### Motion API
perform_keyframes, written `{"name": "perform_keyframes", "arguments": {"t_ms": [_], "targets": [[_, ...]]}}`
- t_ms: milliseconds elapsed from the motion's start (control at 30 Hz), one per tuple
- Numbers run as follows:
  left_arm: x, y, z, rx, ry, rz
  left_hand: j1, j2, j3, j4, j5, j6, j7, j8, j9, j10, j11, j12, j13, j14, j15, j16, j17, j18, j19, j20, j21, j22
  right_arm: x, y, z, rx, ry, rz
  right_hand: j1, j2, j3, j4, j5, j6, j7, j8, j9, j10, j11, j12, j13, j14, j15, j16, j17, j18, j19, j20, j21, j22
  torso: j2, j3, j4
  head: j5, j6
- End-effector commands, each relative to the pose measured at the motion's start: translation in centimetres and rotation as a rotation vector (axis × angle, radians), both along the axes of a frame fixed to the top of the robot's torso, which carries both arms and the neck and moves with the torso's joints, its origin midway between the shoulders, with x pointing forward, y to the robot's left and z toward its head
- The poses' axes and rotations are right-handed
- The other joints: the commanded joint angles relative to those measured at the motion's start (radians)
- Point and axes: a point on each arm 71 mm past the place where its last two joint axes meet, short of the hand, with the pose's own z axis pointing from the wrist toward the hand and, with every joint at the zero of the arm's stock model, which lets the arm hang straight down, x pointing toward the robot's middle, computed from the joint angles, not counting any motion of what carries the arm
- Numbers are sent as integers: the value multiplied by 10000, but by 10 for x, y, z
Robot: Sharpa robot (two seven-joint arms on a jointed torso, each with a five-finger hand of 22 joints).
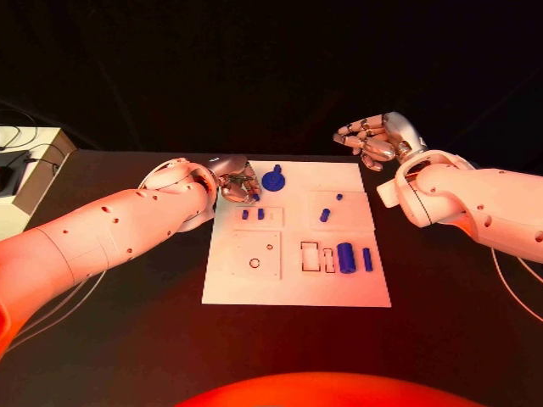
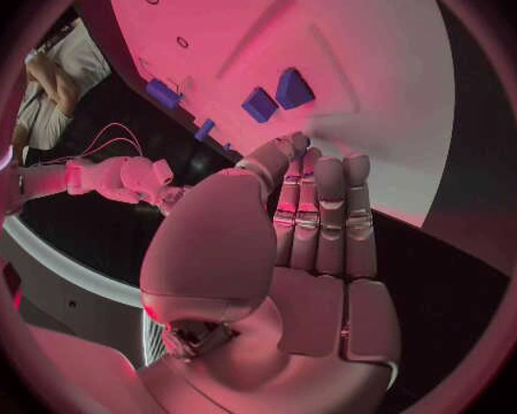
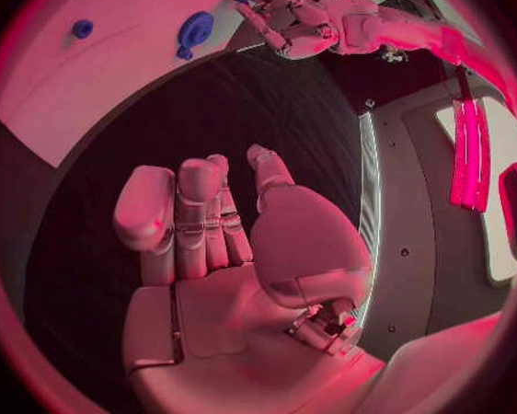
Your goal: Assemble the parts on the task board
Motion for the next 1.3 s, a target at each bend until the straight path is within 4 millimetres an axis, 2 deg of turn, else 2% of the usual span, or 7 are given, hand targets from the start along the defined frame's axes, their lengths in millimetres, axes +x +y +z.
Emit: {"name": "perform_keyframes", "arguments": {"t_ms": [33,333,467,700,867,1033,1300], "targets": [[-1,-2,-4,257,278,-95,64,-77,-35,34,-4,-10,47,35,15,-61,4,47,5,2,9,-60,17,54,91,8,-38,19,0,1,1,-67,-88,141,-35,40,24,1,23,37,2,-1,-9,12,-53,26,10,56,12,-46,7,97,703,-80,42,1031,1,-3,2,-9,-8],[-1,-2,-5,298,235,-97,27,-119,-155,68,-12,-78,24,30,11,-95,2,46,5,-3,16,-30,45,34,114,14,-89,9,0,1,1,-69,-88,140,-35,40,24,1,23,37,2,-1,-9,12,-53,26,10,56,12,-46,7,97,703,-80,42,1031,3,3,-5,-19,-16],[-1,-2,-5,260,167,-82,43,-149,-194,84,-8,-464,-47,27,-2,-88,-36,62,9,-10,-6,-18,56,19,134,6,-121,-3,0,1,1,-70,-87,138,-35,40,24,1,23,37,2,-1,-9,12,-53,26,10,56,12,-46,7,97,703,-80,42,1031,3,-2,-3,-28,-14],[-1,-1,-4,183,75,-53,62,-174,-199,112,-6,-587,-40,29,2,-128,-24,67,11,-23,1,-12,63,2,151,-6,-153,-5,0,1,1,-71,-87,139,-35,40,24,1,23,37,2,-1,-9,12,-53,26,10,56,12,-46,7,97,703,-80,42,1031,3,7,2,-35,-23],[-1,-2,-3,137,21,-19,76,-192,-190,121,-5,-666,-37,25,0,-131,-22,66,12,-27,1,-15,63,-3,157,-11,-164,-1,0,1,1,-72,-86,147,-35,40,24,1,23,37,2,-1,-9,12,-53,26,10,56,12,-46,7,97,703,-80,42,1031,2,3,0,-37,-23],[-1,-1,-3,93,5,28,57,-253,-116,139,21,-1026,-68,29,-8,-213,-1,67,11,-26,15,-7,65,-3,174,-10,-172,9,0,1,1,-75,-68,162,-18,52,54,-20,175,42,4,-8,-15,23,-58,23,18,60,9,-62,23,96,702,-82,47,1021,2,-2,3,-36,-42],[-1,-1,-2,3,-27,48,30,-320,-35,177,13,-1088,-65,24,-10,-208,-2,69,13,-31,17,-8,60,-1,187,-6,-199,18,0,1,0,-77,-58,174,-25,48,54,-21,194,45,2,-8,-16,21,-59,21,18,64,9,-60,24,95,704,-83,58,1023,0,-6,8,-33,-64]]}}
